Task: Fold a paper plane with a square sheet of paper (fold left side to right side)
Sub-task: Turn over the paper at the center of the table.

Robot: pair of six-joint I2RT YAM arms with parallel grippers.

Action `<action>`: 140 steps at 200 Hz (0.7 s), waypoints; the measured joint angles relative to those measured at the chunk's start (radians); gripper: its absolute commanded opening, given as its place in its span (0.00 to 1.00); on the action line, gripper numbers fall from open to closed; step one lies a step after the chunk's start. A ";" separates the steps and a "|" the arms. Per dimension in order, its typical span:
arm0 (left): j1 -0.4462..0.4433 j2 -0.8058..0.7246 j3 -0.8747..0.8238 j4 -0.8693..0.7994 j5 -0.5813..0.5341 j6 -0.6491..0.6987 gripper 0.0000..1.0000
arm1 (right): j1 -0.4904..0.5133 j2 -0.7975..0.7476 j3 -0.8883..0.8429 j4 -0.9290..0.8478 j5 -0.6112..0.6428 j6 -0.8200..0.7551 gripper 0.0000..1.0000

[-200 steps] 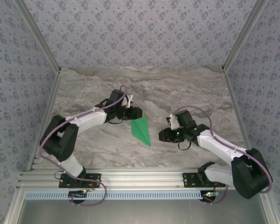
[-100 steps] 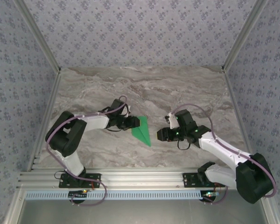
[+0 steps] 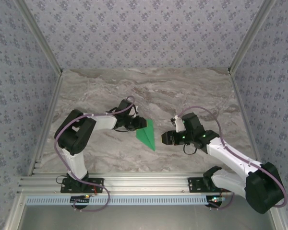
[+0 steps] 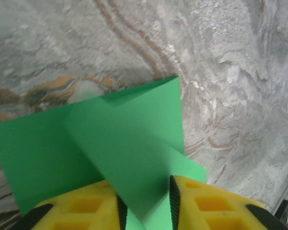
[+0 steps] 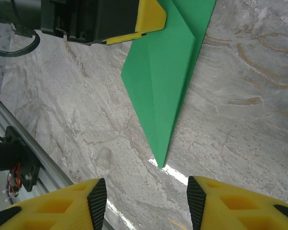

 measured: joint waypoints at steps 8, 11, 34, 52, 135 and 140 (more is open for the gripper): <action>0.000 0.000 0.001 0.007 0.006 -0.003 0.12 | -0.008 -0.007 -0.011 0.008 -0.013 0.008 0.65; 0.000 0.000 0.002 0.009 0.008 0.000 0.10 | -0.013 -0.009 -0.014 0.011 -0.021 0.008 0.67; 0.000 -0.009 0.003 0.027 0.021 0.000 0.00 | -0.062 -0.025 -0.057 0.061 -0.085 0.031 0.87; 0.001 -0.059 0.002 0.031 0.031 -0.005 0.00 | -0.116 -0.035 -0.098 0.139 -0.161 0.068 1.00; 0.012 -0.504 0.002 0.112 0.085 -0.100 0.00 | -0.207 0.019 -0.124 0.629 -0.465 0.278 1.00; 0.012 -0.513 0.002 0.120 0.089 -0.109 0.00 | -0.200 0.027 -0.115 0.649 -0.473 0.286 0.99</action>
